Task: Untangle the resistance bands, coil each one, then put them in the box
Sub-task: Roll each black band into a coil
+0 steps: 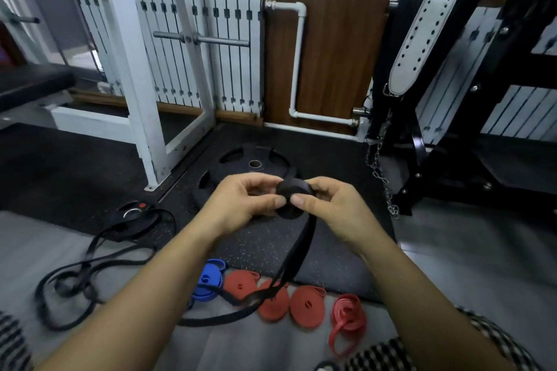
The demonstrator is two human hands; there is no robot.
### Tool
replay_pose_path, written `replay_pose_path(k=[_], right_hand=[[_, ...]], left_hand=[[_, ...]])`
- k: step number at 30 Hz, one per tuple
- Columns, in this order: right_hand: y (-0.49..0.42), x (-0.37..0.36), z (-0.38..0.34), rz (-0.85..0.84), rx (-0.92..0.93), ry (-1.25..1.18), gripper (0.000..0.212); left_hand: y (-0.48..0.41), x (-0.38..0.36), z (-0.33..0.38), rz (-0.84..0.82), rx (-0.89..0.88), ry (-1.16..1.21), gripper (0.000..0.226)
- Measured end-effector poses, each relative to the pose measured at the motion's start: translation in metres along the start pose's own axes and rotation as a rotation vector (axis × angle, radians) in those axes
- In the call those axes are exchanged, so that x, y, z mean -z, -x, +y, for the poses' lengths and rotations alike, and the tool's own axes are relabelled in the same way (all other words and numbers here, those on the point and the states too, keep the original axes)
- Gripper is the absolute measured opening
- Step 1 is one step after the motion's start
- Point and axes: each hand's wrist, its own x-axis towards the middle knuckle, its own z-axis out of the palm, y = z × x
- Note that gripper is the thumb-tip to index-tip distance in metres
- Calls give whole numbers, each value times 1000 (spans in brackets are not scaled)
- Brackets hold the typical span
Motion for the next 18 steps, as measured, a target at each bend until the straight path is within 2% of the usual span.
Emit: replay_pose_path(k=[2,5,8,10,11,14,15,16,18], right_hand=[[0,1,-1,31,-8,-167,20],[1,-2,-1,22,-15,-222,18],[2,-4,0,28,-2,-205,15],[2,0,0,-4,-20,-145,15],[2,2,0,-32,-30,-86,14],[2,4,1,-109,-41,164,15],[3,2,1,-128,-44,208,17],[3,0,0,-132,-41,215,18],[2,-2,-2,-95,-23,141,17]], left_hand=[[4,-10,-3,41,23,235,24],[6,-22,-8,81,62,593,16],[5,-25,-10,93,95,709,15],[7,-19,-8,38,126,662,17],[7,-15,-7,12,128,548,19],[2,4,-1,1,41,-115,29],[0,7,3,-8,15,-238,28],[-2,10,8,-23,11,-253,24],[0,10,13,-27,32,-97,18]])
